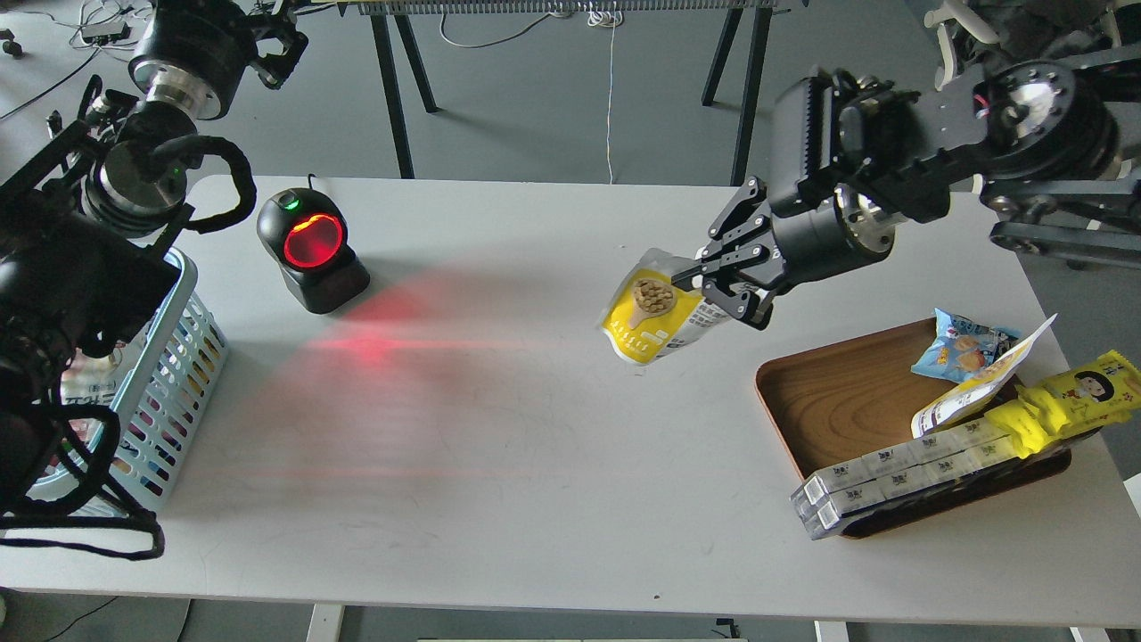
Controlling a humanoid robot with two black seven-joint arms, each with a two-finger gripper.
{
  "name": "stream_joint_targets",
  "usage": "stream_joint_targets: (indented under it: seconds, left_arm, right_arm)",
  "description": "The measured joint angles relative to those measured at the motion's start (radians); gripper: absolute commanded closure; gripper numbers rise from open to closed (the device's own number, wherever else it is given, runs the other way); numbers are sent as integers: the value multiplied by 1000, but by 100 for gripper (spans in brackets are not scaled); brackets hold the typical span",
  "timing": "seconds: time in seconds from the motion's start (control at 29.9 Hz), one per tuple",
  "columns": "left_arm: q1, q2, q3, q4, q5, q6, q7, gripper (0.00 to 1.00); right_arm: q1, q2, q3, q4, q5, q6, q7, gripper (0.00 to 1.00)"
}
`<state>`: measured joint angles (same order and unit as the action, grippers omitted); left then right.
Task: Scan snack and place in basket
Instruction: 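Lift the packet and carry it toward the table center, then release the packet on the table and raise the right gripper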
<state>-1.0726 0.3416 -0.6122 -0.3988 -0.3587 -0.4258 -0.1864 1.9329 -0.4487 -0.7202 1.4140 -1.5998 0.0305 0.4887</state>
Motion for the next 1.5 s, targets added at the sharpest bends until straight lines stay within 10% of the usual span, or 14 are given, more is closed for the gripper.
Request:
stream_joint_targets:
  seconds: [0.74,1.5]
  left_arm:
    - [0,5,-1,0,-1,-7,-1,0]
    - [5,21,-1,0,-2,-10,-2,0]
  right_arm:
    - [-116,394,48,-273,58,-3,0,100]
    - [-149,447,37,-333,56,0,0,96]
